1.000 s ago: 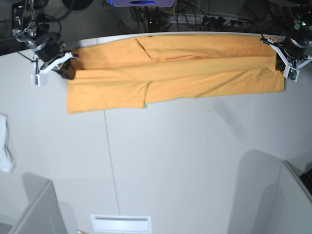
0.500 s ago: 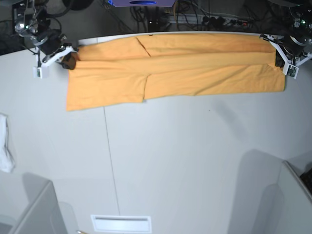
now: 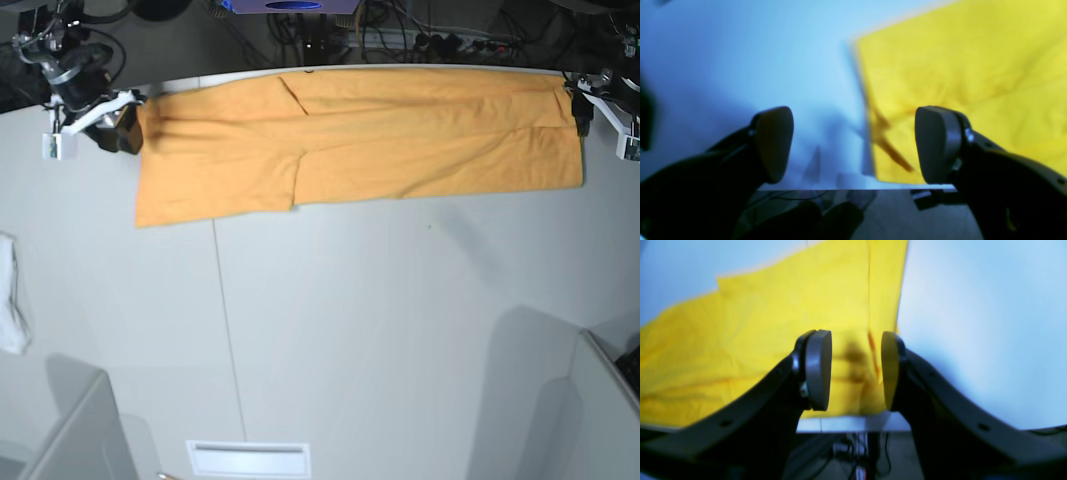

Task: Fold the T-shirt properly
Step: 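Lower the folded hem onto the collar edge and open both grippers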

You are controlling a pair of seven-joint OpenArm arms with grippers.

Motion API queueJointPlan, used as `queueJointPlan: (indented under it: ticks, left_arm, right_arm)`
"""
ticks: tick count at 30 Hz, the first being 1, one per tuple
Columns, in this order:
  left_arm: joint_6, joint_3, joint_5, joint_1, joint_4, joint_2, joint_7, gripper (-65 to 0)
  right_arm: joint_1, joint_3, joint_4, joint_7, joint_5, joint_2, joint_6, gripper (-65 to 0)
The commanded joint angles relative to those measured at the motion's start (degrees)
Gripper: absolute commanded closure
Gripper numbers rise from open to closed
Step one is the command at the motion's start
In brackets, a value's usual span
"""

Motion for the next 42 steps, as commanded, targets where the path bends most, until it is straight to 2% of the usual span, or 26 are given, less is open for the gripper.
queueJointPlan:
  ticks: [1,2,3,5,6,9,15,22,27,29,34,39,42]
  left_arm:
    - [-0.36,-0.2,-2.08,0.32,0.92,-0.04,-0.85,-43.6]
    - [-0.36,-0.11,-3.67,-0.03,0.74,-0.04,-0.85,-35.9]
    - [-0.36,0.24,-5.42,-0.91,0.39,0.14,-0.85,-25.3]
    - [-0.01,0.94,-6.74,-2.22,-0.75,1.55,-0.85,-0.7]
    - [-0.01,1.12,-6.66,-2.75,-1.37,2.16,-0.94,0.0]
    - [-0.01,1.2,-4.72,-4.77,-4.62,4.45,-0.94,0.0]
    - [-0.19,5.51,2.05,-8.55,-14.73,5.06,-1.47,0.0]
    - [-0.01,11.05,8.03,-16.91,-24.22,5.33,-1.47,0.0]
    - [0.08,14.48,12.42,-25.26,-25.72,7.0,-0.85,0.0]
    - [0.08,14.92,14.36,-27.98,-25.19,7.96,-0.06,0.0]
    - [-0.01,14.65,14.97,-33.17,-18.16,7.61,9.44,0.0]
    - [-0.27,9.82,14.97,-34.49,-6.73,7.61,15.24,0.0]
    - [-1.33,6.21,14.36,-35.37,-3.56,7.61,17.61,0.0]
  right_arm:
    - [0.3,-0.28,0.71,0.42,0.73,0.53,0.65,-23.3]
    - [1.62,-1.33,0.36,0.07,0.73,0.62,0.65,-22.1]
    - [2.85,-3.18,0.01,-0.02,0.64,0.62,0.65,-18.5]
    - [4.17,-7.13,-1.13,-0.02,0.64,0.79,0.65,-4.1]
    - [5.05,-8.63,-1.66,-0.02,0.64,0.79,0.65,0.0]
    - [6.98,-11.35,-5.09,-0.02,0.64,0.62,0.13,0.0]
    - [10.85,-11.7,-16.17,0.42,0.29,0.71,0.13,0.0]
    - [17.88,-11.09,-27.59,0.25,-10.35,-1.05,0.13,0.0]
    - [25.53,-11.09,-34.01,0.07,-13.16,-0.88,0.13,0.0]
    - [27.64,-11.18,-34.19,-0.02,-13.43,-0.79,0.13,0.0]
    - [29.58,-11.09,-26.8,-4.94,-13.08,-0.88,0.48,0.0]
    - [29.49,-11.09,-14.76,-9.33,-12.9,-1.32,0.48,0.0]
    - [29.23,-11.0,-8.52,-11.97,-12.9,-1.4,0.48,0.0]
